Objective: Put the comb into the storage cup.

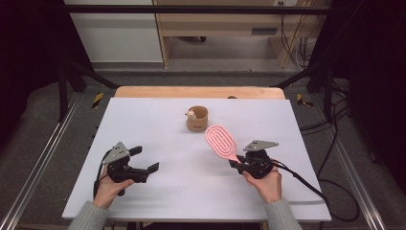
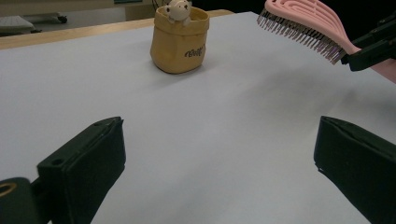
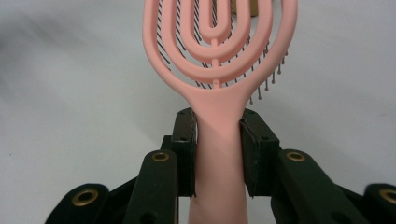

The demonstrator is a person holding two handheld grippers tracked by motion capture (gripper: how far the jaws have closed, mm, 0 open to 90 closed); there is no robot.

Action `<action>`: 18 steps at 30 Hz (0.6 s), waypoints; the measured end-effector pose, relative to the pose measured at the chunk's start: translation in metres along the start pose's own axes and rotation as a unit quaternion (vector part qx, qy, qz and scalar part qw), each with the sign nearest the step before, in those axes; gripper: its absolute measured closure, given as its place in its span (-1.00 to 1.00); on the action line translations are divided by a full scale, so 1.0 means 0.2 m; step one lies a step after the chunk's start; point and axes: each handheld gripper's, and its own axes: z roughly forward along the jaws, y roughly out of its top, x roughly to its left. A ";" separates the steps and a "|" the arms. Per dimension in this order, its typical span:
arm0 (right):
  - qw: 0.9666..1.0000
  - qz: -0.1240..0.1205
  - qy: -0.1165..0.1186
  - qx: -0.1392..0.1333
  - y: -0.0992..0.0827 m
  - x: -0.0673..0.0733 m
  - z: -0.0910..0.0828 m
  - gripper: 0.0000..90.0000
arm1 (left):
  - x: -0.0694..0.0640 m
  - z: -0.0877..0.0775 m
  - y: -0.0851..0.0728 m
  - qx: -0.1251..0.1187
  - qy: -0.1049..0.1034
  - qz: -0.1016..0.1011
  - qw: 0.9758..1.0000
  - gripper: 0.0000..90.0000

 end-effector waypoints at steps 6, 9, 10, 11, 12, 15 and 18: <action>1.000 -0.003 0.001 -0.007 0.00 0.01 -0.01 0.55 | -0.02 0.02 0.01 0.002 -0.005 -0.008 1.000 -0.95; 1.000 -0.007 0.002 -0.010 0.01 0.01 -0.01 0.55 | -0.04 0.03 0.01 0.002 -0.007 -0.008 1.000 -0.95; 1.000 -0.011 0.002 -0.011 0.01 0.01 -0.01 0.55 | -0.04 0.03 0.01 0.001 -0.008 -0.008 1.000 -0.95; 1.000 -0.011 0.002 -0.011 0.01 0.01 -0.01 0.55 | -0.04 0.04 0.02 0.001 -0.010 -0.009 1.000 -0.95; 1.000 -0.010 0.003 -0.011 0.01 0.01 -0.01 0.55 | -0.05 0.04 0.02 0.000 -0.010 -0.009 1.000 -0.95; 1.000 -0.012 0.003 -0.014 0.01 0.02 -0.01 0.55 | -0.06 0.05 0.03 -0.001 -0.014 -0.011 1.000 -0.95; 1.000 -0.013 0.005 -0.015 0.01 0.02 -0.01 0.55 | -0.07 0.05 0.04 -0.004 -0.018 -0.018 1.000 -0.95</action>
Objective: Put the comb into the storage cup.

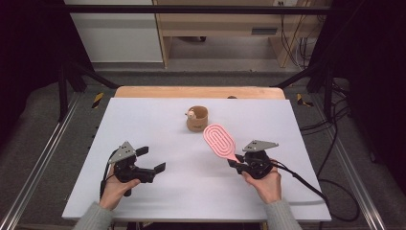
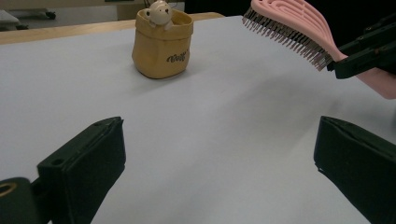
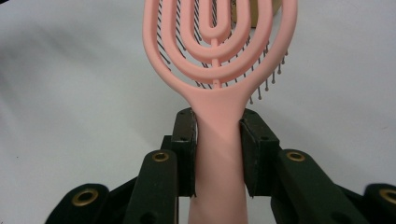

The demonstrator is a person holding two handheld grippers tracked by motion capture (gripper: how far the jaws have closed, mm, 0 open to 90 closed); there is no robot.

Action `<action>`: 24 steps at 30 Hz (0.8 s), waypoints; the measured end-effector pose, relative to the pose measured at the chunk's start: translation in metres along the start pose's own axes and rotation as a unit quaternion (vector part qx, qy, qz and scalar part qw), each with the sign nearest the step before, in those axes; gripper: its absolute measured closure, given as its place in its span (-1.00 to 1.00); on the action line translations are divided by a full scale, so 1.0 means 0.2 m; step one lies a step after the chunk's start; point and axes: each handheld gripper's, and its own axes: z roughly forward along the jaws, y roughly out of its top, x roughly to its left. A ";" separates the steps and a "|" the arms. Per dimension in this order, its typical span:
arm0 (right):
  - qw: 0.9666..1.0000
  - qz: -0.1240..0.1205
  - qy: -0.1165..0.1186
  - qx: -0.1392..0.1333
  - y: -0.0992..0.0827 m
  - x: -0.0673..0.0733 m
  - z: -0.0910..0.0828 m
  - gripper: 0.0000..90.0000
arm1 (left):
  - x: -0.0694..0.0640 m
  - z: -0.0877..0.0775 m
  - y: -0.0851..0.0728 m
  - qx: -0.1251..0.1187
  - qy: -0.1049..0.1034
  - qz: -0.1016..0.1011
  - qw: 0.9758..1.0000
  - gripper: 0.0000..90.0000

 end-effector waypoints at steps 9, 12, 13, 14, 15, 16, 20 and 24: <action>1.000 -0.004 0.003 -0.006 0.00 0.00 0.00 0.55 | -0.02 0.02 0.03 -0.008 -0.011 -0.013 1.000 -0.95; 1.000 -0.004 0.003 -0.008 0.00 0.01 -0.01 0.55 | -0.03 0.02 0.04 -0.010 -0.011 -0.013 1.000 -0.95; 1.000 -0.005 0.004 -0.010 0.00 0.01 -0.01 0.55 | -0.04 0.03 0.05 -0.009 -0.013 -0.012 1.000 -0.95; 1.000 -0.007 0.005 -0.012 0.01 0.01 -0.01 0.55 | -0.04 0.03 0.06 -0.010 -0.013 -0.011 1.000 -0.95; 1.000 -0.007 0.005 -0.015 0.01 0.01 -0.01 0.55 | -0.04 0.03 0.07 -0.011 -0.012 -0.010 1.000 -0.95; 1.000 -0.010 0.005 -0.017 0.01 0.01 -0.01 0.55 | -0.04 0.04 0.07 -0.012 -0.014 -0.011 1.000 -0.95; 1.000 -0.013 0.007 -0.021 0.01 0.02 -0.01 0.55 | -0.06 0.05 0.09 -0.014 -0.021 -0.015 1.000 -0.95; 1.000 -0.018 0.009 -0.023 0.02 0.03 -0.01 0.55 | -0.08 0.08 0.11 -0.012 -0.026 -0.014 0.999 -0.95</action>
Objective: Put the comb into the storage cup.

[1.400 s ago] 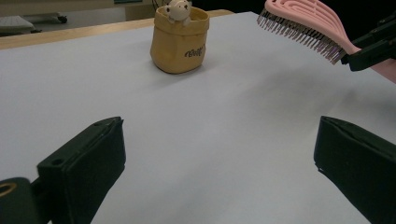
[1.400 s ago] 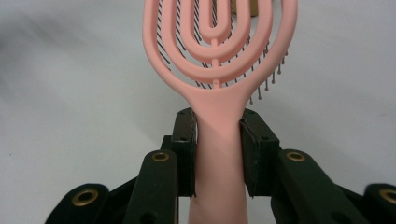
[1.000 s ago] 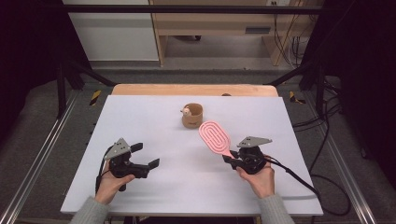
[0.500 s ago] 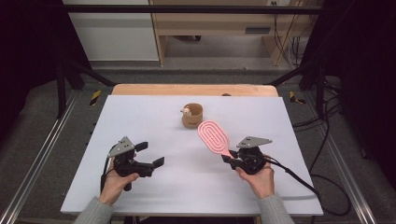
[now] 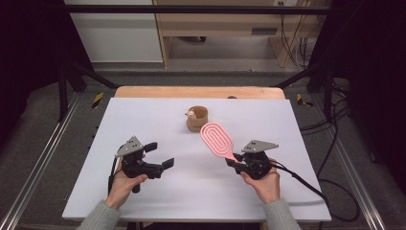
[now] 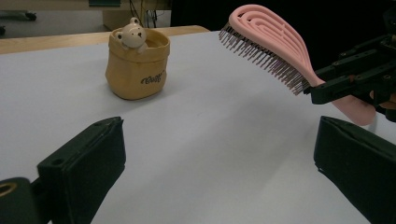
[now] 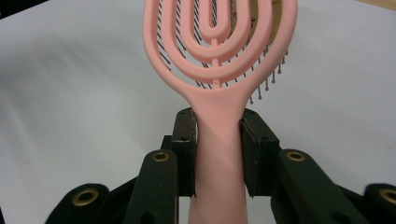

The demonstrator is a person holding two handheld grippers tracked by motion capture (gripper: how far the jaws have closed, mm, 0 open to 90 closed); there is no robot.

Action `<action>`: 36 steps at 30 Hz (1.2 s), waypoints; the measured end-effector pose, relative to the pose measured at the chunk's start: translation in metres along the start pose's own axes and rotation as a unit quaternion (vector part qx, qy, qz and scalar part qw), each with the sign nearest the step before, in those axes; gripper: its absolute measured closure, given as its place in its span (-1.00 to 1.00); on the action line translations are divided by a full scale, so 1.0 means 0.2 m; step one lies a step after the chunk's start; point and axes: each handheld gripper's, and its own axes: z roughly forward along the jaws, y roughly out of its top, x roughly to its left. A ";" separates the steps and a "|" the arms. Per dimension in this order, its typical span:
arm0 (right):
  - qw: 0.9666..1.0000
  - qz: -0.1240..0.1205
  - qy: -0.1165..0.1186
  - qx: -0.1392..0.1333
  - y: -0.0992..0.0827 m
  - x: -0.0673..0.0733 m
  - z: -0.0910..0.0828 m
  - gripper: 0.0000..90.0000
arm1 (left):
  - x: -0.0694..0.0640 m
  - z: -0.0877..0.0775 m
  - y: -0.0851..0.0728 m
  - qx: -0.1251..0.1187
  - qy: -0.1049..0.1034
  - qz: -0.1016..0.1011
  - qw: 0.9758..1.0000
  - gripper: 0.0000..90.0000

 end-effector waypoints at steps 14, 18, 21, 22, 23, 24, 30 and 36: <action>1.000 -0.005 0.005 -0.012 0.01 0.02 0.00 0.55 | -0.03 0.07 0.05 -0.009 -0.018 -0.014 1.000 -0.95; 1.000 -0.006 0.006 -0.014 0.01 0.02 0.00 0.55 | -0.04 0.09 0.06 -0.010 -0.022 -0.016 1.000 -0.95; 1.000 -0.007 0.007 -0.017 0.01 0.02 0.00 0.55 | -0.05 0.10 0.06 -0.013 -0.027 -0.020 0.999 -0.95; 1.000 -0.007 0.007 -0.017 0.01 0.02 0.00 0.55 | -0.05 0.11 0.07 -0.013 -0.029 -0.021 0.999 -0.95; 1.000 -0.008 0.006 -0.017 0.01 0.02 0.00 0.55 | -0.05 0.11 0.07 -0.014 -0.030 -0.022 0.999 -0.95; 1.000 -0.008 0.007 -0.018 0.01 0.02 0.00 0.55 | -0.05 0.12 0.07 -0.014 -0.031 -0.024 0.999 -0.95; 1.000 -0.008 0.009 -0.020 0.01 0.03 0.00 0.55 | -0.06 0.15 0.09 -0.018 -0.040 -0.028 0.999 -0.95; 1.000 -0.010 0.012 -0.020 0.01 0.03 0.00 0.55 | -0.08 0.18 0.10 -0.020 -0.046 -0.029 0.998 -0.95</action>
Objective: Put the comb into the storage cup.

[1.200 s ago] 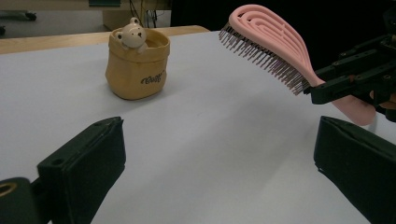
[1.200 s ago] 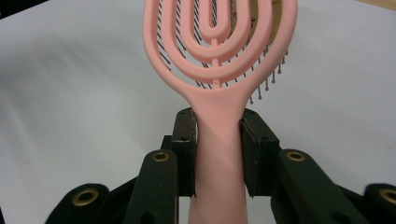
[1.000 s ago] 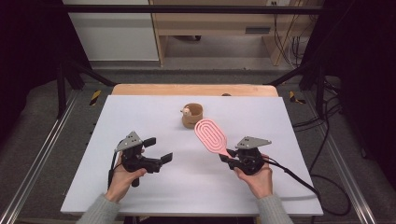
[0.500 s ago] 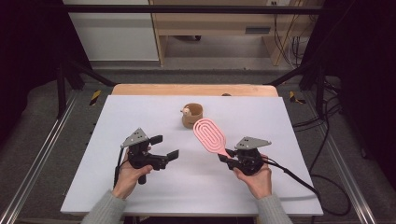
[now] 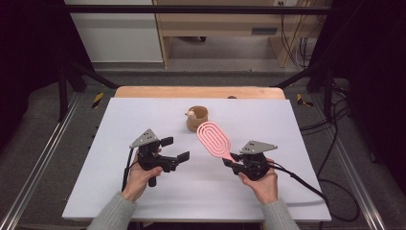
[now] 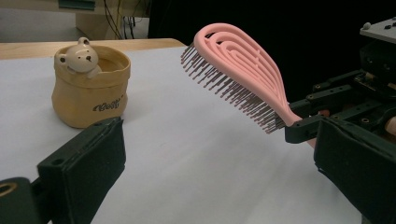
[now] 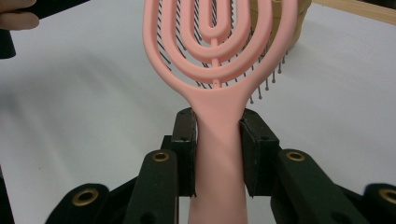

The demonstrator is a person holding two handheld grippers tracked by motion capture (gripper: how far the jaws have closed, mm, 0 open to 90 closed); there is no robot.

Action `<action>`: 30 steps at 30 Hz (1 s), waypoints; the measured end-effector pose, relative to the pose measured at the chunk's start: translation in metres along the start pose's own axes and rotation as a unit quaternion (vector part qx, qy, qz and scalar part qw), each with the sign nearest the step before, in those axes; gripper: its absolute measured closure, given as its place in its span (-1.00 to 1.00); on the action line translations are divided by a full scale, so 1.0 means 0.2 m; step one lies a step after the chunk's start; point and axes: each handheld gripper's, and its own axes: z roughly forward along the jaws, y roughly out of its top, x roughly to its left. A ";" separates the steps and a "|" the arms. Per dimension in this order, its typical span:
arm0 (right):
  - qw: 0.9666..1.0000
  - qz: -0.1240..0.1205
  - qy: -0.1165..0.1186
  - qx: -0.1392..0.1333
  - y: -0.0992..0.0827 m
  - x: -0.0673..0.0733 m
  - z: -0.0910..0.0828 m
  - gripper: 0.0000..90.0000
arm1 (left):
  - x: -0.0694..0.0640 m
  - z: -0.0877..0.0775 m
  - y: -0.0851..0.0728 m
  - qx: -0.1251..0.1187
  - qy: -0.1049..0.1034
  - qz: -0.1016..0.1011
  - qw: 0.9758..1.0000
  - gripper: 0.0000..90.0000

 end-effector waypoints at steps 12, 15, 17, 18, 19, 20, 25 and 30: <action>1.000 -0.002 0.001 -0.001 0.00 0.00 0.00 0.55 | -0.01 0.05 0.01 -0.002 -0.010 -0.007 1.000 -0.95; 1.000 -0.002 0.001 -0.001 0.00 0.00 0.00 0.55 | -0.01 0.07 0.01 -0.002 -0.012 -0.010 1.000 -0.95; 1.000 -0.002 0.002 -0.001 0.00 0.00 0.00 0.55 | -0.01 0.08 0.02 -0.003 -0.014 -0.014 1.000 -0.95; 1.000 -0.003 0.001 -0.001 0.00 0.00 0.00 0.55 | -0.02 0.08 0.02 -0.004 -0.015 -0.014 1.000 -0.95; 1.000 -0.003 0.002 0.000 0.00 0.00 0.00 0.55 | -0.02 0.09 0.02 -0.004 -0.015 -0.014 1.000 -0.95; 1.000 -0.003 0.002 0.000 0.00 0.00 0.00 0.55 | -0.02 0.09 0.02 -0.004 -0.015 -0.014 1.000 -0.95; 1.000 -0.006 0.003 0.000 0.00 0.01 0.00 0.55 | -0.03 0.12 0.02 -0.005 -0.016 -0.017 1.000 -0.95; 1.000 -0.007 0.003 -0.002 0.00 0.01 0.00 0.55 | -0.04 0.15 0.03 -0.004 -0.017 -0.016 1.000 -0.95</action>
